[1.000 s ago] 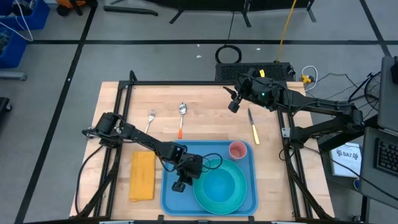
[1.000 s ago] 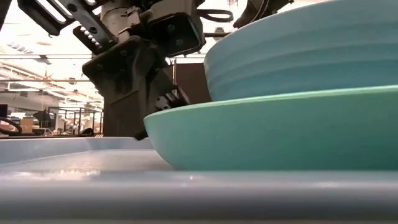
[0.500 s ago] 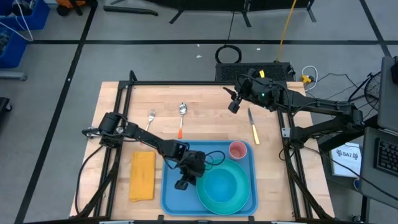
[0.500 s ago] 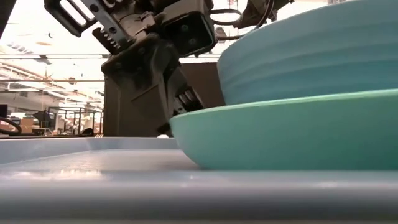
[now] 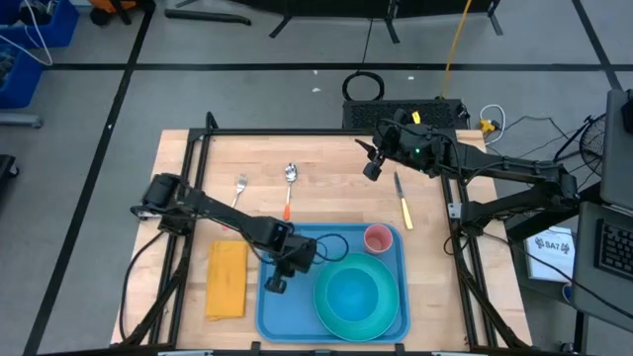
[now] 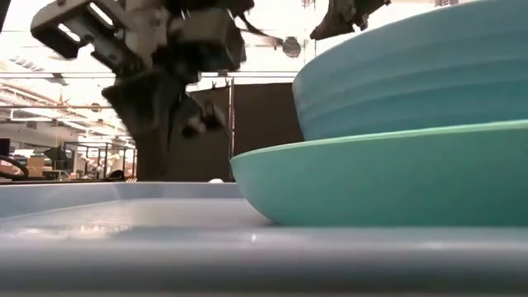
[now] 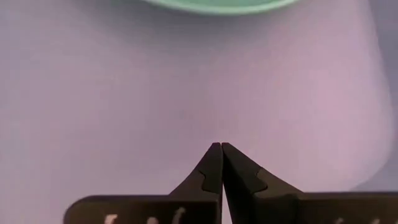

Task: Set up tray
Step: Put the yellow table napkin on the blue tray to the left of the blue plate

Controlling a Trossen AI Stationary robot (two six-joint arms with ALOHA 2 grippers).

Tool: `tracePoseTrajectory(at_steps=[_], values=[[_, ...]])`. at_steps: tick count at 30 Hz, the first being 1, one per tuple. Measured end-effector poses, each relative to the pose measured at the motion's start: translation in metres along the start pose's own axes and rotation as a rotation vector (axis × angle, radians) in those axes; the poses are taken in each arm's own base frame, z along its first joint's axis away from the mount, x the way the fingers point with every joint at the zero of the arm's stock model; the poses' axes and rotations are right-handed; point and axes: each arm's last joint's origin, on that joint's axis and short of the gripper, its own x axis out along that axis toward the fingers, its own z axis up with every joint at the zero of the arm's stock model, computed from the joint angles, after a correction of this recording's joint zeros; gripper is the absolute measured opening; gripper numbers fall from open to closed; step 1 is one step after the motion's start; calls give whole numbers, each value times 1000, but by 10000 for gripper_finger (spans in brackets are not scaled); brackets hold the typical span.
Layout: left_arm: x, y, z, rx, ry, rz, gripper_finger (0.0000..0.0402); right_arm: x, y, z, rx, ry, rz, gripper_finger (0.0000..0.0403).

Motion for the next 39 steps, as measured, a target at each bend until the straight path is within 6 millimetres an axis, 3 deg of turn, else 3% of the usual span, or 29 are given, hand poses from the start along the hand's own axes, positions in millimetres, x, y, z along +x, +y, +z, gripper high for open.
tracePoseTrajectory(at_steps=[7, 11, 15, 25, 32, 39], values=[[-79, -10, -17, 36, -140, 244, 14, -2, -1, 2, -7, -15, 5, 132], [-116, -10, -52, -37, -263, 362, 4, -9, -3, 5, 10, -47, 50, 132], [-135, -9, -88, -117, -430, 440, 7, -20, -7, 8, 30, -88, 88, 132], [-137, -11, -142, -95, -681, 451, 9, -31, -6, 10, 88, -163, 258, 132], [-124, -12, -168, -149, -673, 363, 5, -24, 2, -11, 145, -252, 310, 132], [-127, -17, -182, -175, -653, 351, 4, -13, 14, -45, 188, -286, 363, 132]])
